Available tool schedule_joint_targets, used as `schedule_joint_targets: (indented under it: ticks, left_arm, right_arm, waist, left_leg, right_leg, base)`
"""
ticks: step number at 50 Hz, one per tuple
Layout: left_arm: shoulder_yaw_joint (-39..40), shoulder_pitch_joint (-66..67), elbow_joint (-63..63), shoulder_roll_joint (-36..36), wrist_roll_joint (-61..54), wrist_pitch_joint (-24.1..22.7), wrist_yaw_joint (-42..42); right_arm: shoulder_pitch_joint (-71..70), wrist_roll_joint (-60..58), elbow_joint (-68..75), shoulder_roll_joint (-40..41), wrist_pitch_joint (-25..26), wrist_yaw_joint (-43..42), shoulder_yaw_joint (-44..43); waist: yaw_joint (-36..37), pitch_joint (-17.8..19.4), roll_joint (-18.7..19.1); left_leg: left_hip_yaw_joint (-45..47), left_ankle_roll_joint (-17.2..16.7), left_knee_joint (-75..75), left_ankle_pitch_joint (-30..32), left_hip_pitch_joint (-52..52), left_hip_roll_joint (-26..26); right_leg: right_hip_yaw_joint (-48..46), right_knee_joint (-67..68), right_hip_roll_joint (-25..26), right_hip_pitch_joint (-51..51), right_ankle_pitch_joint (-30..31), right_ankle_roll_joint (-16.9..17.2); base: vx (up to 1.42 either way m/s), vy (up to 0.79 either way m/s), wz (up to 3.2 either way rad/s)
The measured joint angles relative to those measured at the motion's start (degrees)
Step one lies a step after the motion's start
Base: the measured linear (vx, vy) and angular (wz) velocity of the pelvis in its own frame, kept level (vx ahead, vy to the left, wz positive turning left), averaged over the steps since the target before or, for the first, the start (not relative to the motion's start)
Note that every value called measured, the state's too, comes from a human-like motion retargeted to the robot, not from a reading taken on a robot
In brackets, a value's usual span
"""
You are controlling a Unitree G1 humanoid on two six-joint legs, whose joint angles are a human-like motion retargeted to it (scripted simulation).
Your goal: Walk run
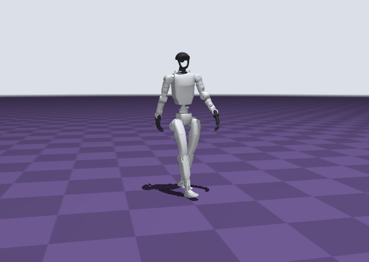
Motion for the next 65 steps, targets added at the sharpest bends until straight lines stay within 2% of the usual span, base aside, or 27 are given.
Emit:
schedule_joint_targets:
  ticks: [2, 4, 6, 8, 10, 12, 15, 17, 18, 22, 25, 27, 32, 35, 38, 40, 41, 43, 45, 47, 50, 53, 54, 57, 60, 63, 65]
  left_arm:
    - [-0.58, 0.23, -0.33, 0.32, 0.68, -0.45, 1.09]
    - [-0.7, 1.14, 0.16, 0.12, 1.61, -0.74, 2.98]
    - [-0.64, 2.63, 1.71, -0.37, 2.89, -0.99, 4.53]
    - [-0.56, 4.82, 4.41, -1.08, 4.76, -1.71, 5.88]
    - [0.41, 7.54, 8.44, -2.1, 7.55, -2.85, 9.01]
    - [1.02, 10.99, 12.72, -3.47, 9.87, -1.65, 13.6]
    - [1.96, 16.47, 18.39, -6.39, 11.43, 3.1, 18.76]
    - [2.43, 19.28, 22.11, -6.98, 10.68, 3.53, 18.96]
    - [2.83, 20.73, 23.26, -7.15, 10.77, 3.4, 18.32]
    - [4.11, 27.25, 23.41, -8.57, 14.25, 5.76, 15.88]
    - [7.37, 30.28, 23.07, -9.62, 17.79, 6.82, 14.0]
    - [8.36, 32.18, 23.58, -10.03, 17.38, 7.2, 12.24]
    - [11.66, 34.36, 23.97, -11.75, 14.19, 8.83, 9.37]
    - [13.02, 34.95, 23.3, -13.12, 12.29, 8.0, 9.06]
    - [13.66, 34.87, 22.6, -13.87, 11.48, 7.08, 9.4]
    - [13.8, 34.41, 22.57, -13.93, 11.02, 7.18, 9.57]
    - [13.78, 34.11, 22.58, -13.82, 10.76, 7.49, 9.52]
    - [13.88, 33.46, 22.57, -13.44, 10.59, 7.76, 9.44]
    - [13.73, 33.01, 22.58, -12.74, 10.58, 7.44, 9.63]
    - [12.98, 32.46, 22.81, -11.45, 9.97, 6.64, 10.65]
    - [11.18, 30.38, 23.59, -9.1, 7.54, 5.38, 14.18]
    - [8.68, 25.46, 22.5, -7.39, 4.72, 5.04, 16.78]
    - [7.74, 23.49, 21.73, -6.82, 3.71, 4.88, 16.99]
    - [5.53, 17.76, 18.13, -5.29, 1.62, 3.89, 16.03]
    - [3.47, 12.64, 12.77, -4.46, 0.25, 1.5, 13.95]
    - [0.96, 7.79, 8.19, -3.07, -1.22, -0.94, 12.16]
    - [-0.22, 4.88, 5.74, -1.97, -1.24, -1.98, 11.27]
  right_arm:
    - [-0.42, 0.16, -0.74, 0.07, -0.27, 0.76, -0.32]
    - [-1.25, 0.72, -1.54, 0.05, -0.48, 1.2, -0.19]
    - [-2.37, 1.41, -2.11, 0.07, -0.5, 1.03, -0.08]
    - [-3.49, 2.16, -2.2, 0.17, -0.49, 0.3, -0.12]
    - [-4.93, 3.14, -1.76, 0.1, -0.27, -0.04, 0.53]
    - [-6.58, 3.78, -1.11, 0.09, 0.08, -0.15, 1.34]
    - [-10.23, 3.13, -1.22, -0.06, 1.01, -0.74, 2.15]
    - [-13.15, 2.73, -2.69, -0.32, 0.48, -1.77, 4.42]
    - [-14.73, 2.98, -3.48, -0.4, -0.05, -2.56, 6.12]
    - [-20.44, 1.07, -6.86, -0.63, -0.21, -5.52, 9.19]
    - [-24.42, -1.63, -10.63, -0.68, 0.15, -6.82, 8.76]
    - [-26.13, -1.5, -12.66, -1.17, -0.41, -7.18, 9.33]
    - [-30.91, 1.69, -14.72, -2.73, -1.53, -7.19, 10.73]
    - [-32.47, 2.48, -14.86, -3.25, -1.92, -6.75, 11.04]
    - [-32.37, 2.2, -14.53, -3.39, -2.32, -7.02, 10.94]
    - [-31.63, 1.55, -13.8, -3.18, -2.52, -7.01, 10.97]
    - [-31.05, 1.05, -13.03, -2.97, -2.55, -6.83, 10.97]
    - [-29.61, -0.16, -11.11, -2.52, -2.37, -6.32, 10.72]
    - [-27.42, -1.67, -8.86, -1.95, -1.65, -5.68, 10.14]
    - [-24.24, -2.63, -6.75, -1.19, -0.75, -5.56, 9.7]
    - [-18.71, -2.07, -3.71, -0.17, -0.12, -5.44, 10.1]
    - [-14.76, -0.77, -1.32, -0.49, -0.55, -3.8, 10.17]
    - [-13.56, -1.06, -0.94, -0.58, -0.44, -3.22, 9.71]
    - [-9.89, -2.75, -0.77, -0.52, -0.02, -2.74, 7.76]
    - [-6.46, -2.89, -1.01, -0.66, -0.68, -3.61, 6.18]
    - [-4.08, -1.64, -1.06, -0.95, -0.59, -3.06, 5.74]
    - [-3.31, -1.18, -0.75, -0.87, -0.16, -2.39, 5.24]
  waist:
    - [-0.02, -0.11, 0.91]
    - [-0.45, -0.36, 1.47]
    - [-1.64, -0.97, 1.83]
    - [-3.91, -1.44, 2.56]
    - [-5.05, -2.01, 2.99]
    - [-3.67, -2.56, 3.43]
    - [-3.39, -2.14, 2.07]
    - [-3.17, -2.35, 0.13]
    - [-3.44, -2.34, -0.74]
    - [-2.31, -2.28, -2.98]
    - [1.59, -1.5, -4.54]
    - [3.1, -1.46, -4.3]
    - [6.17, -0.18, -1.7]
    - [8.6, 0.46, -0.93]
    - [10.14, 0.52, -1.02]
    - [10.51, 0.38, -1.1]
    - [11.13, 0.06, -1.19]
    - [12.96, -0.88, -1.74]
    - [15.2, -1.97, -2.52]
    - [14.91, -4.14, -2.92]
    - [12.94, -7.3, -2.56]
    - [12.65, -6.9, -0.11]
    - [12.91, -6.77, 0.59]
    - [12.5, -6.09, 2.19]
    - [8.14, -5.15, 4.3]
    - [4.26, -4.93, 4.24]
    - [2.95, -4.61, 3.26]
  left_leg:
    - [0.03, -0.52, 0.25, -1.13, 1.49, 0.7]
    - [-0.03, -0.76, 0.92, -1.73, 2.65, 0.79]
    - [-0.73, -1.35, 1.98, -0.95, 3.3, 0.55]
    - [-2.69, -2.93, 3.59, 1.65, 4.03, 0.98]
    - [-2.52, -5.45, 5.8, 6.24, 4.79, 1.8]
    - [-1.16, -8.1, 9.9, 14.49, 4.62, 2.53]
    - [-0.06, -12.5, 21.37, 28.94, 1.56, 2.1]
    - [3.64, -12.42, 30.21, 35.81, -2.57, 1.39]
    - [5.87, -11.05, 33.86, 37.55, -4.52, 1.87]
    - [11.7, -6.17, 42.25, 26.54, -12.18, 6.3]
    - [13.76, -5.17, 41.26, 19.53, -18.33, 6.66]
    - [13.33, -5.32, 34.85, 16.67, -20.82, 5.84]
    - [12.48, -6.76, 13.44, 15.52, -24.77, 5.88]
    - [11.95, -7.43, 1.93, 12.28, -26.33, 4.38]
    - [10.32, -10.71, -5.8, 9.08, -27.7, 1.98]
    - [11.06, -10.53, -6.73, 8.59, -27.71, 1.6]
    - [11.53, -9.15, -5.32, 8.85, -27.5, 1.91]
    - [12.27, -6.1, -2.28, 8.92, -27.06, 2.69]
    - [13.58, -4.85, -1.44, 13.32, -25.81, 3.43]
    - [14.5, -3.42, -0.38, 15.18, -24.35, 3.42]
    - [11.36, -1.01, 2.25, 13.16, -23.86, 4.22]
    - [12.5, -0.92, 1.68, 10.41, -19.29, 6.65]
    - [12.41, -0.94, 1.16, 9.68, -17.86, 6.99]
    - [11.16, -1.17, -0.14, 8.28, -14.2, 7.34]
    - [5.94, -1.03, -0.94, 7.49, -11.49, 6.64]
    - [2.12, -0.85, -1.06, 6.27, -9.39, 4.15]
    - [0.96, -0.81, -0.92, 5.2, -7.61, 2.16]
  right_leg:
    - [-1.14, -4.42, 1.11, -1.0, -1.6, 0.95]
    - [-3.43, -5.15, 1.23, -1.07, -1.6, 0.31]
    - [-6.16, -2.41, 0.44, -0.59, -1.22, -2.09]
    - [-9.03, -0.99, -0.27, 0.62, 3.32, -4.18]
    - [-8.9, -1.03, 0.38, 2.37, 8.24, -5.58]
    - [0.48, 0.35, 2.96, 3.46, 6.9, -7.61]
    - [2.33, 1.91, 1.56, 6.94, 4.65, -8.34]
    - [-0.87, 2.0, 0.01, 9.24, 3.36, -9.96]
    - [-1.34, 1.74, -0.55, 10.54, 2.61, -10.15]
    - [-0.75, 0.49, -0.32, 15.49, 0.05, -10.11]
    - [-0.27, -0.56, 0.86, 18.32, -1.42, -10.75]
    - [-0.64, -1.2, 2.3, 20.34, -2.63, -10.92]
    - [0.42, -1.72, 7.62, 25.0, -6.12, -11.12]
    - [2.4, -1.92, 9.85, 28.11, -8.19, -11.15]
    - [3.85, -1.72, 10.62, 30.83, -10.37, -10.77]
    - [4.07, -1.0, 11.06, 32.33, -11.58, -10.61]
    - [4.56, -0.43, 11.28, 32.81, -11.02, -10.3]
    - [6.12, 1.11, 11.18, 33.48, -9.1, -9.12]
    - [7.82, 3.32, 10.57, 34.13, -4.7, -6.65]
    - [7.45, 7.14, 10.19, 33.43, 4.01, -3.5]
    - [7.67, 18.21, 10.23, 29.0, 19.49, 1.7]
    - [6.38, 31.43, 11.6, 23.2, 28.63, 5.99]
    - [5.14, 34.36, 10.98, 21.28, 26.9, 5.71]
    - [2.62, 38.96, 8.87, 15.49, 16.86, 2.43]
    - [-0.02, 37.92, 7.05, 9.97, 6.68, 0.93]
    - [0.32, 28.67, 4.87, 5.63, 2.77, 3.01]
    - [1.4, 20.63, 3.85, 3.81, 2.99, 1.96]
  base:
    - [0.83, -0.34, -0.06]
    - [0.78, -0.34, 0.06]
    - [0.69, -0.31, 0.43]
    - [0.84, -0.44, 0.86]
    - [0.85, -0.5, 0.38]
    - [0.94, -0.54, -0.23]
    - [0.81, -0.37, -0.19]
    - [0.7, -0.31, -0.41]
    - [0.71, -0.37, -0.1]
    - [0.63, -0.38, -0.13]
    - [0.61, -0.32, -0.74]
    - [0.61, -0.21, -0.48]
    - [0.63, -0.15, -0.42]
    - [0.79, -0.13, -0.63]
    - [0.79, -0.12, -0.36]
    - [0.85, -0.1, -0.19]
    - [0.89, -0.1, -0.47]
    - [0.91, -0.09, -0.83]
    - [0.95, -0.08, -0.89]
    - [1.11, -0.07, -0.24]
    - [1.07, -0.06, 0.1]
    - [0.81, -0.01, -0.04]
    - [0.62, 0.0, -0.21]
    - [0.67, -0.02, 0.25]
    - [0.65, -0.02, 1.35]
    - [0.66, -0.05, 1.24]
    - [0.49, -0.08, 0.69]
